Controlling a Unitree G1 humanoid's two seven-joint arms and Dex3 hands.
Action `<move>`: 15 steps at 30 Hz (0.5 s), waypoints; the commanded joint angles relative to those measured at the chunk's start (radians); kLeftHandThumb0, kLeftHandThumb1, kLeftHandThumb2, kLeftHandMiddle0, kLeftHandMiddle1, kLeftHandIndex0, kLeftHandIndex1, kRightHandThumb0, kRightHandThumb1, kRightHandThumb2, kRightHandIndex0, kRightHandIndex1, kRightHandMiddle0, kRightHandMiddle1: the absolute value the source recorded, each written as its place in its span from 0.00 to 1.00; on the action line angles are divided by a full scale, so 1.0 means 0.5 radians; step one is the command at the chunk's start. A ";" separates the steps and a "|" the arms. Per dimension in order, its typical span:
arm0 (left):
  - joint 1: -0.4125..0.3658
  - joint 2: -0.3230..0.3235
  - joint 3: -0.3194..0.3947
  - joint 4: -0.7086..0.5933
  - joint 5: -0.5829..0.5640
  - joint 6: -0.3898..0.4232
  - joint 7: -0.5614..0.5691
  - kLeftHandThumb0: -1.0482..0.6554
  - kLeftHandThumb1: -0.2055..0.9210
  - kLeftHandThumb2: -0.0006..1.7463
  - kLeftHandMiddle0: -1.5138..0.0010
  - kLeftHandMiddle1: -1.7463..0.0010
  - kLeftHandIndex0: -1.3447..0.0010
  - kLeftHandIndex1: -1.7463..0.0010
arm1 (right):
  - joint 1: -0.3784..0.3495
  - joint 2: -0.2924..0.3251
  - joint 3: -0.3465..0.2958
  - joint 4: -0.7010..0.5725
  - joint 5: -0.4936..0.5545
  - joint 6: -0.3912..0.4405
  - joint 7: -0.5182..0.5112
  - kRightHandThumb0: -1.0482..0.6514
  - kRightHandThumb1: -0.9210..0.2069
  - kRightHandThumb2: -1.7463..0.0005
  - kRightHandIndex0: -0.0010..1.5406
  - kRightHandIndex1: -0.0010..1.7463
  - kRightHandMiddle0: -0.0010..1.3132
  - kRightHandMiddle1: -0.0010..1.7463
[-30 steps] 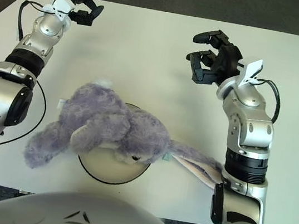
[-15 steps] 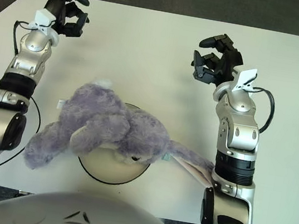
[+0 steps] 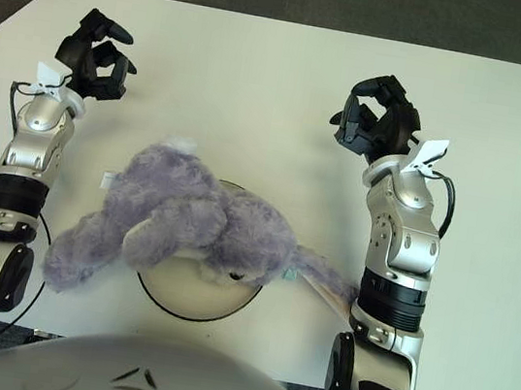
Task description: Put the doll into the plate.
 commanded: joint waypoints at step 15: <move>0.206 -0.186 0.150 -0.207 -0.259 0.121 0.001 0.61 0.53 0.71 0.59 0.03 0.78 0.00 | 0.091 0.089 -0.144 0.099 0.342 -0.022 0.131 0.61 0.68 0.14 0.48 0.96 0.40 1.00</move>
